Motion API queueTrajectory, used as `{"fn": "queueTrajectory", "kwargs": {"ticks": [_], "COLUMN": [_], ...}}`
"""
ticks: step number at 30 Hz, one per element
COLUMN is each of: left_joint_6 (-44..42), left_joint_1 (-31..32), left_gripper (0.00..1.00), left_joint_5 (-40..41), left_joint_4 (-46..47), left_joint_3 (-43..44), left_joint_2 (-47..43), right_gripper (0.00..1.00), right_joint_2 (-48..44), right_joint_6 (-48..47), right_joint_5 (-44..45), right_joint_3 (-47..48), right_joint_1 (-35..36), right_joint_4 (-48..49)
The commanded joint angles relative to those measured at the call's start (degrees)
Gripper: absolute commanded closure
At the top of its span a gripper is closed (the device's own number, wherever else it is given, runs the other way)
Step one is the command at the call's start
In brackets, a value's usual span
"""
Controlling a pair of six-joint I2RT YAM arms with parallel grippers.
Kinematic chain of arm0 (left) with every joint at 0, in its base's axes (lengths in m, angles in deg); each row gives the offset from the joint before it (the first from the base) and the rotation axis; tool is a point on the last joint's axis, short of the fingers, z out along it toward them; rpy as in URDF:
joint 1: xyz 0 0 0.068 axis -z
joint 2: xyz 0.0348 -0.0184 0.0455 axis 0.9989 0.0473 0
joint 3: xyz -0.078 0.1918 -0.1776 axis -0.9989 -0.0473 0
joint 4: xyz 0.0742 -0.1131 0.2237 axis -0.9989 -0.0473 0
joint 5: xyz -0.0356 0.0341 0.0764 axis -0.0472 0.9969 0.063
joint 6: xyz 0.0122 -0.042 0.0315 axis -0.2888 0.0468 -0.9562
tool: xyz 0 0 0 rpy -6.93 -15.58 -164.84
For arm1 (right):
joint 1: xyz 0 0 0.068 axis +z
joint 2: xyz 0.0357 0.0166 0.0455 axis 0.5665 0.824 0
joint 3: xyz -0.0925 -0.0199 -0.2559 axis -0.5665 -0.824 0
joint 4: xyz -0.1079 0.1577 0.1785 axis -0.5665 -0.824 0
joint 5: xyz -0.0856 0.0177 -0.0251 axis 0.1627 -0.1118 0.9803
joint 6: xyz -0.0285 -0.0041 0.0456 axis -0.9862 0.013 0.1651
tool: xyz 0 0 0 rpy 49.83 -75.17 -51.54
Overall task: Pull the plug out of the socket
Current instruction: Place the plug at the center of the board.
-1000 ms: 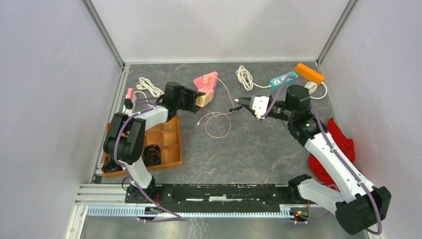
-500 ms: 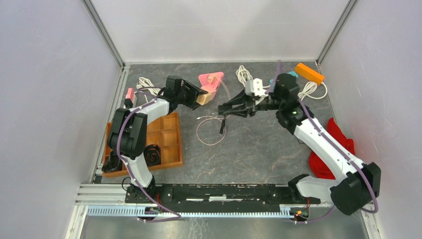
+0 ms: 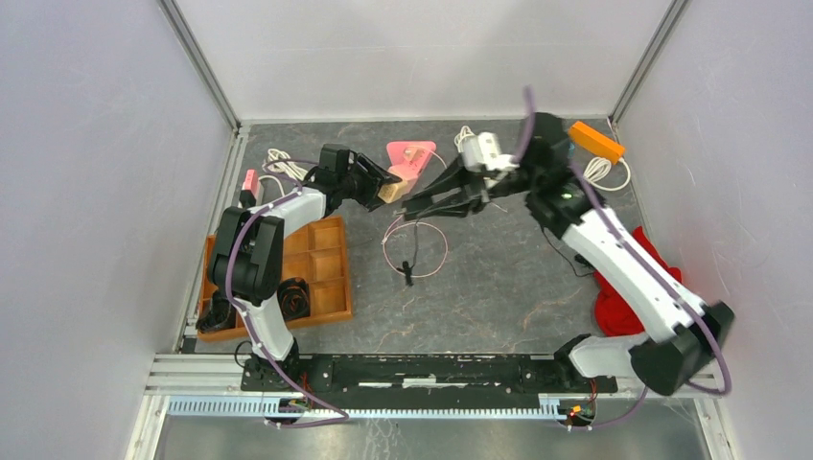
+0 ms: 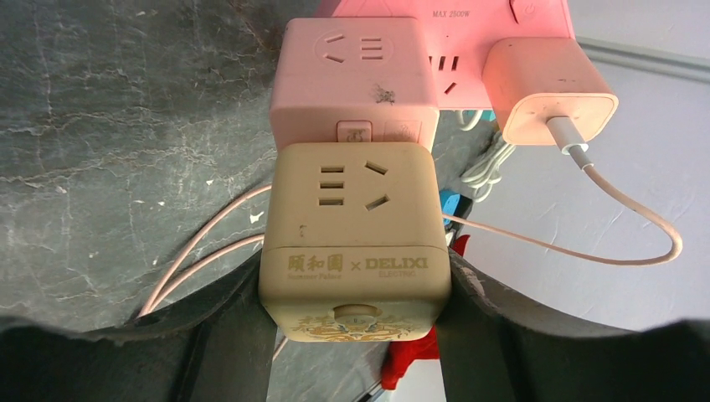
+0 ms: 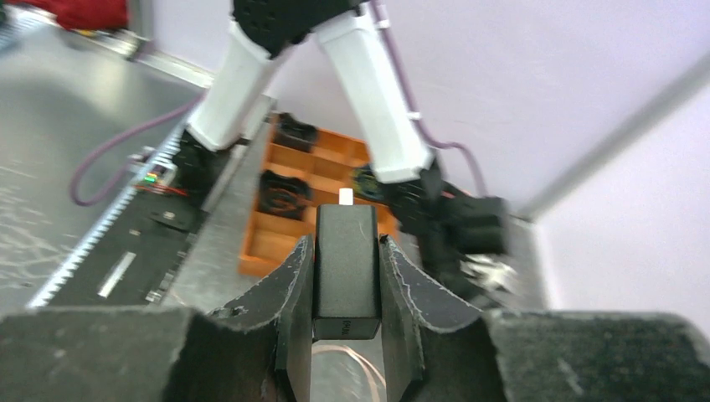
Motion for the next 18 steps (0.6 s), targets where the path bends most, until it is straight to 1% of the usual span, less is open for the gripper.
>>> {"fn": "queueTrajectory", "kwargs": {"ticks": [1, 5, 8, 10, 13, 15, 18], "left_joint_6": [-8.1, -13.0, -16.7, -18.2, -19.0, -19.1, -18.9], "left_joint_1": [-0.8, -0.8, -0.8, -0.8, -0.8, -0.8, -0.8], "left_gripper": [0.98, 0.98, 0.98, 0.98, 0.98, 0.98, 0.98], "left_joint_5": [-4.0, -6.1, -6.3, -6.3, -6.7, -7.5, -8.6], "left_joint_4": [5.9, 8.6, 8.4, 8.0, 7.6, 7.6, 7.9], "left_joint_3": [2.1, 0.8, 0.4, 0.5, 0.6, 0.5, 0.3], "left_joint_2": [-0.6, -2.9, -4.6, -5.3, -5.6, -5.6, -5.7], "right_gripper": [1.0, 1.0, 1.0, 1.0, 1.0, 1.0, 1.0], "right_joint_2": [-8.9, -12.3, -12.2, -11.4, -10.1, -9.1, -6.9], "right_joint_6": [-3.3, -11.9, -15.2, -16.0, -15.1, -12.5, -8.4], "right_joint_5": [-4.1, 2.7, 9.7, 15.9, 24.1, 29.0, 33.2], "right_joint_3": [1.0, -0.3, 0.6, 1.0, -0.9, -5.0, -11.5], "right_joint_1": [-11.5, -19.0, -23.0, -25.0, -27.9, -30.9, -34.9], "right_joint_4": [-4.0, -12.5, -14.9, -14.3, -10.3, -4.1, 6.5]}}
